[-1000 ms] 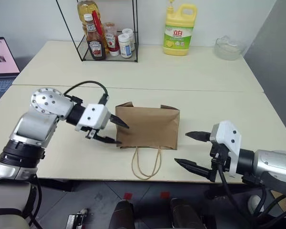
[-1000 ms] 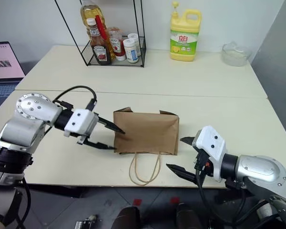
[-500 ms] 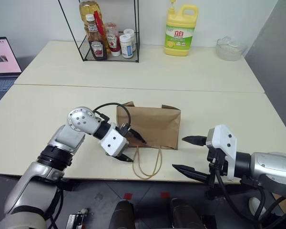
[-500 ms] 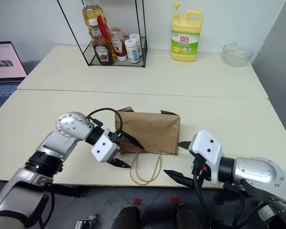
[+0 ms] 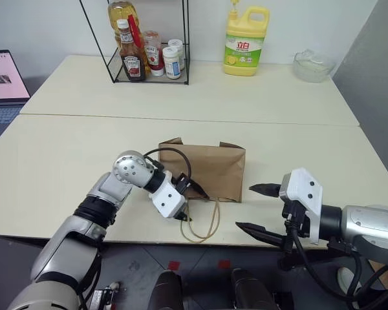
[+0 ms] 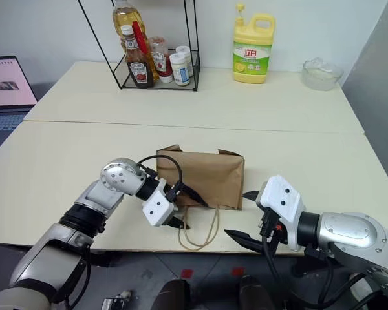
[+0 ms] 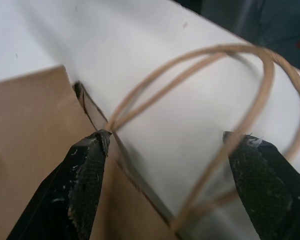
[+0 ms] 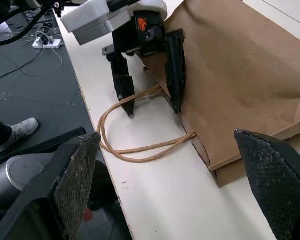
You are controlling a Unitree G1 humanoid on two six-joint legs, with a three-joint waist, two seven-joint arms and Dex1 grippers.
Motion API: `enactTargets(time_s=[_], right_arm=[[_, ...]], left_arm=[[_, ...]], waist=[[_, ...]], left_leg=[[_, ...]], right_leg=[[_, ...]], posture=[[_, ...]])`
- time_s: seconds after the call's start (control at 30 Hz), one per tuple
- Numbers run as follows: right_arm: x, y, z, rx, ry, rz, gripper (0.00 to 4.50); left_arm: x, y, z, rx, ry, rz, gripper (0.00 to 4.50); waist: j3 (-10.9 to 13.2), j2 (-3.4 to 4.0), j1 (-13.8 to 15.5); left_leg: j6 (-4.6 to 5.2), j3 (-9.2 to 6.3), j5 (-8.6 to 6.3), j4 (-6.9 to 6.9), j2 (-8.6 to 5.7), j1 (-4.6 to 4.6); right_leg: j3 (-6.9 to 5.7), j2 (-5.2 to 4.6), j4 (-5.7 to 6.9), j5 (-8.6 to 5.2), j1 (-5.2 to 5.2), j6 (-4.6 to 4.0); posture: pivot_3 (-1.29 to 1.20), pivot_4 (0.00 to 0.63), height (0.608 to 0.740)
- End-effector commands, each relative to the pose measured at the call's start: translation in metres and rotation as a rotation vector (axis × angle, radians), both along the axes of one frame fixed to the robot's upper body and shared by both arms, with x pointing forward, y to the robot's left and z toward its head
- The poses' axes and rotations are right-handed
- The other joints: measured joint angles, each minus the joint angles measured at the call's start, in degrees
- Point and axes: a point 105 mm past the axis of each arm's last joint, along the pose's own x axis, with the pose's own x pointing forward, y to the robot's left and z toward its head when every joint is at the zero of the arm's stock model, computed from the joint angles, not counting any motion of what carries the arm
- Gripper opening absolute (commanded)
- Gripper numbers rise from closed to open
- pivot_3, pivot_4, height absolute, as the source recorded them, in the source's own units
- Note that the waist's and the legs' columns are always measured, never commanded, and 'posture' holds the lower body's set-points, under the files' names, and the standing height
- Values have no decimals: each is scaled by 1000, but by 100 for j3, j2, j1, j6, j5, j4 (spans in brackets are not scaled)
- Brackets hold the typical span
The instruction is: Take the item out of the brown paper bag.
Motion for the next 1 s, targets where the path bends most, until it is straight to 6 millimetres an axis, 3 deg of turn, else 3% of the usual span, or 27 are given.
enactTargets(time_s=[0.03,0.3,0.33,0.63,0.83,1.0], right_arm=[[-7,6,6,-8,-60,39,4500],[-9,7,-2,-79,-95,66,4500],[-10,8,-5,-111,-105,89,4500],[-19,3,-26,-358,-277,365,4500],[-6,10,-35,-452,-588,511,4500],[0,26,-39,-427,-792,597,4500]], left_arm=[[-3,-5,9,-40,-23,-25,2618],[0,-9,26,-113,87,67,129],[2,-9,30,-129,110,95,35],[27,-11,66,-294,221,305,35],[27,-11,65,-301,237,321,35],[26,-10,57,-297,246,324,35]], waist=[[0,0,-1],[0,0,1],[0,0,1],[0,0,1],[0,0,-2],[0,0,-2]], left_leg=[[0,-1,0,0,0,0],[0,-3,0,2,-1,0],[0,-2,0,3,-1,0],[0,-5,0,8,-1,0],[-1,-4,0,9,-1,1],[-2,-4,1,10,0,3]], right_leg=[[-1,0,1,0,0,0],[-1,0,1,0,1,0],[-1,0,1,0,1,0],[-4,0,1,-1,1,2],[-4,0,1,-1,1,2],[-3,0,3,-1,1,1]], posture=[[0,150,740],[0,150,740],[0,150,740],[0,150,740],[0,150,740],[0,150,740]])
